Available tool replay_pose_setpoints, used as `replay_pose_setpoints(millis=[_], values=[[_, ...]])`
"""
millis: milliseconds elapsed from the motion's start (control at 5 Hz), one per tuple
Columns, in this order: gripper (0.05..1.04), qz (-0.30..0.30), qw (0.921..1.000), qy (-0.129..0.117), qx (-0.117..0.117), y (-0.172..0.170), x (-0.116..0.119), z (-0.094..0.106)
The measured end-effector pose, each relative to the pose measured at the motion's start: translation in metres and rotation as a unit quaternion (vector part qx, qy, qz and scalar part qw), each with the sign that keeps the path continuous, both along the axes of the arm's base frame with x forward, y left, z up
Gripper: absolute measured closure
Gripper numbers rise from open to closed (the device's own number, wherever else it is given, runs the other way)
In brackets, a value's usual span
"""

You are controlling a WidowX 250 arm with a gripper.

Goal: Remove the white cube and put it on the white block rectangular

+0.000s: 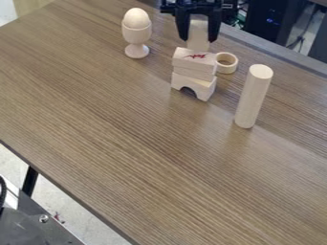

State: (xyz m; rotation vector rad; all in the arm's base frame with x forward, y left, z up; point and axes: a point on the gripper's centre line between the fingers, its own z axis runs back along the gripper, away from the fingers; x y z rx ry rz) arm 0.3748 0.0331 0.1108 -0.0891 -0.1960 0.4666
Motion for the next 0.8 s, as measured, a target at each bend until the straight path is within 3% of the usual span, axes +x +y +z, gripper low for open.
replay_pose_setpoints(millis=[800], values=[[0.531,-0.005,0.9998,0.017,0.011,0.0001,-0.0070,-0.0073]])
